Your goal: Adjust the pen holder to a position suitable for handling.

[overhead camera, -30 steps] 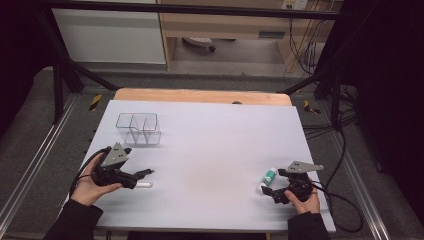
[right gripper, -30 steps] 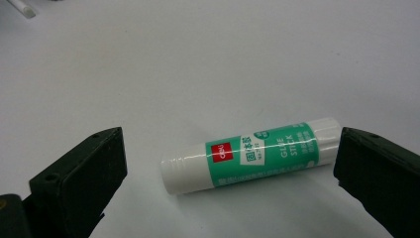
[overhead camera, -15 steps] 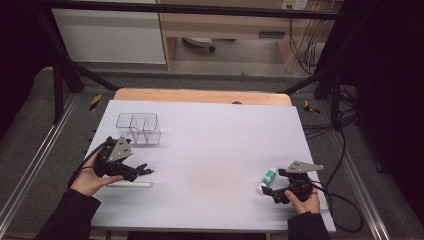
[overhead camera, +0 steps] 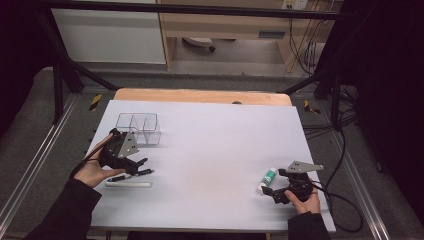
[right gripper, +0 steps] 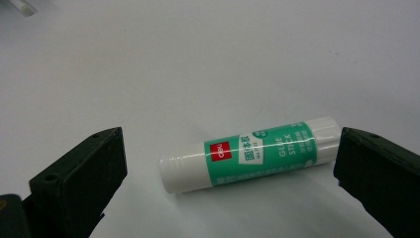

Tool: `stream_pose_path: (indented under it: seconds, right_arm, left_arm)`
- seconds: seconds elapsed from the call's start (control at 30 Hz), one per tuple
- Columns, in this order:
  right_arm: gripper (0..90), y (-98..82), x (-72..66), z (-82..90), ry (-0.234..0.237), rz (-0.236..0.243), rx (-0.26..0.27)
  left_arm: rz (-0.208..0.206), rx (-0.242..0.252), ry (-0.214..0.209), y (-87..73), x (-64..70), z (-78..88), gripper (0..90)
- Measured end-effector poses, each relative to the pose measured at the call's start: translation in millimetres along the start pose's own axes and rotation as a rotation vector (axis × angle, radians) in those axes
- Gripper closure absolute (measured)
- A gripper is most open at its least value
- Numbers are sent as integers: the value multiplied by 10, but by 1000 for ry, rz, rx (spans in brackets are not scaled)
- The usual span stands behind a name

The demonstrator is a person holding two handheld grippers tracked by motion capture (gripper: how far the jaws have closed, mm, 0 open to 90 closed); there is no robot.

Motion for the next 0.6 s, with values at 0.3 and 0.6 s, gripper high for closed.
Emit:
stream_pose_path:
  seconds: [0.3, 0.6]
  right_arm:
    - [4, 0, -1, -3, 0, 0, 0]
    - [4, 3, -1, -1, 3, 0, 2]
  left_arm:
    - [-139, -96, 55, -20, -140, -120, 158]
    - [-259, -155, 121, -47, -268, -245, 260]
Point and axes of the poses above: each handheld gripper's, and its own axes: z roughly backward along the jaws, y roughly out of its top, x roughly to its right, the point moved 4 cm from there along -z, roughly forward along the jaws, and after that the axes turned 1 degree about -y, right-handed, at the moved point
